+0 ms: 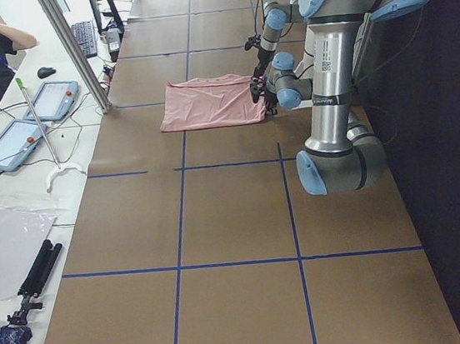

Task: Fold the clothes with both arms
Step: 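Grasp the shirt's near edge corners with both grippers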

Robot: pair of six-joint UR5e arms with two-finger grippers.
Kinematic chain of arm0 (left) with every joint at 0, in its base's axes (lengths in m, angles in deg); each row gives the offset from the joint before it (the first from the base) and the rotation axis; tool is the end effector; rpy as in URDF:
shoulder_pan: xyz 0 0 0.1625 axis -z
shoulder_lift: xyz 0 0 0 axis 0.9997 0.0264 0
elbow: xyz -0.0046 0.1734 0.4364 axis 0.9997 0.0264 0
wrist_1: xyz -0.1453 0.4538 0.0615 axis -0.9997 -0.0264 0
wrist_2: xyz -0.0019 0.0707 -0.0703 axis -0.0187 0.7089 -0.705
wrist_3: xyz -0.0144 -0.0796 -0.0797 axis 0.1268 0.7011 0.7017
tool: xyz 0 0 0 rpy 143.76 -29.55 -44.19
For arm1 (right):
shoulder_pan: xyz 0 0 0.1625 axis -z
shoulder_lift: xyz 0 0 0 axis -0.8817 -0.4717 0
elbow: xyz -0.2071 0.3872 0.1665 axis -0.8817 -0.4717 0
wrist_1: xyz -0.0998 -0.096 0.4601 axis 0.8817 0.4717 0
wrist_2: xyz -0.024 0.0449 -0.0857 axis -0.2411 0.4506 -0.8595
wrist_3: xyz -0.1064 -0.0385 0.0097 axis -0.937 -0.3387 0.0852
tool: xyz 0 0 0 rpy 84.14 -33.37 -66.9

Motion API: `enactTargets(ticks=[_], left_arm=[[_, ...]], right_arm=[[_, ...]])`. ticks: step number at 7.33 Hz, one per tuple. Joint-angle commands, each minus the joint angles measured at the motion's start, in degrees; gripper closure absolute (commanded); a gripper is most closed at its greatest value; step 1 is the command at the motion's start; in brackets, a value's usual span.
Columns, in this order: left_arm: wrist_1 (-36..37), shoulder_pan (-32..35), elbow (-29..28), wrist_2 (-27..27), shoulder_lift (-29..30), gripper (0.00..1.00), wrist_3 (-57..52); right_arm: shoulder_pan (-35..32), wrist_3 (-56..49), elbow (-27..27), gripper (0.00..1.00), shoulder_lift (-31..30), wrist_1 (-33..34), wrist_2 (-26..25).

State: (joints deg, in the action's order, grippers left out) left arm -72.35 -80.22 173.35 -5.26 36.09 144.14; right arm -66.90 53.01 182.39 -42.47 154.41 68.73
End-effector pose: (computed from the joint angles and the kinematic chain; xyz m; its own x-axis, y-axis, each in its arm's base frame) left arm 0.6079 -0.2292 0.3171 0.5325 -0.1130 -0.8388 0.2072 0.9783 -0.0002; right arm -0.6691 -0.2159 0.2627 0.5274 0.4914 0.6931 -0.5232 0.8306 -0.1907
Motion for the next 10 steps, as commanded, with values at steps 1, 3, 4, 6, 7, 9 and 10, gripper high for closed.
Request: enactTargets(ticks=[1,3,4,6,7,9,10], left_arm=[[0.0,-0.01,0.0,-0.01,0.0,1.0,0.0],[0.0,-0.01,-0.09,-0.01,0.0,1.0,-0.09],[0.0,-0.01,-0.09,-0.01,0.0,1.0,-0.09],[0.0,-0.01,-0.09,-0.01,0.0,1.0,-0.09],[0.0,-0.01,-0.09,-0.01,0.0,1.0,-0.09],[-0.09,-0.01,-0.09,-0.1,0.0,1.0,-0.09],[-0.09,-0.01,-0.09,-0.1,0.0,1.0,-0.18]], right_arm=[[0.03,0.0,-0.98,0.3,0.12,-0.12,-0.11],[0.03,0.71,-1.51,0.34,0.21,-0.21,-0.19],[0.03,0.71,-1.51,0.36,0.21,-0.21,-0.19],[0.03,2.89,-1.51,0.93,0.21,-0.21,-0.19],[0.03,3.51,-1.51,1.0,0.3,-0.3,-0.19],[0.03,4.13,-1.43,1.0,0.3,-0.47,-0.63],[0.03,4.14,-1.43,1.0,0.3,-0.56,-0.72]])
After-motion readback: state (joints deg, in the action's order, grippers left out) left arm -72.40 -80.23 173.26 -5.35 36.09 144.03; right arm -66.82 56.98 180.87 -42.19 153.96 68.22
